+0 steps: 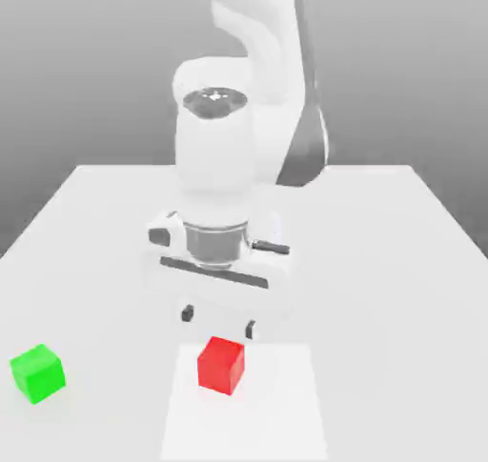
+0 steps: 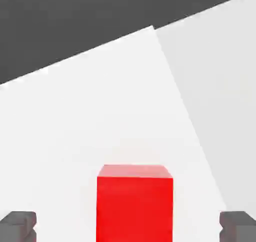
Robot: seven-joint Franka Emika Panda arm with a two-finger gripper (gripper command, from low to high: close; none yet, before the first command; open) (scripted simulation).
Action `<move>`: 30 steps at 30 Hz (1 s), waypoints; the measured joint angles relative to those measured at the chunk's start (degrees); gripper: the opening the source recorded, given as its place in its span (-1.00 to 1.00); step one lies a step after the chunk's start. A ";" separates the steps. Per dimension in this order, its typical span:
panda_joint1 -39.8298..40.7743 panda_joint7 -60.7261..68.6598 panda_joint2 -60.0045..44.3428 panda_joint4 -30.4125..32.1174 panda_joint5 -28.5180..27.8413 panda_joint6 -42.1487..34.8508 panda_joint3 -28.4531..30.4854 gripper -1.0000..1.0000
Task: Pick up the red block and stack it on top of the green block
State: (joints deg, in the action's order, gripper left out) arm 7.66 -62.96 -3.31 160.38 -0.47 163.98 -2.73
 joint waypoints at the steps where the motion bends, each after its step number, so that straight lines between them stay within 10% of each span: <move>1: -0.09 -0.26 -2.06 -0.20 -0.28 1.74 0.16 0.00; 4: -0.77 -1.08 -8.25 -0.99 -1.38 7.01 1.11 0.00; 5: -1.02 -1.20 -9.62 -1.17 -1.57 8.18 1.40 -1.00; 20: -0.20 -1.64 3.18 -0.42 0.57 -3.84 0.92 -1.00; 30: 11.92 -21.06 -0.63 -12.47 2.47 -12.11 13.45 -1.00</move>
State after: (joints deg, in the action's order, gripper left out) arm 19.58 -84.01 -3.94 147.91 2.00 151.87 10.72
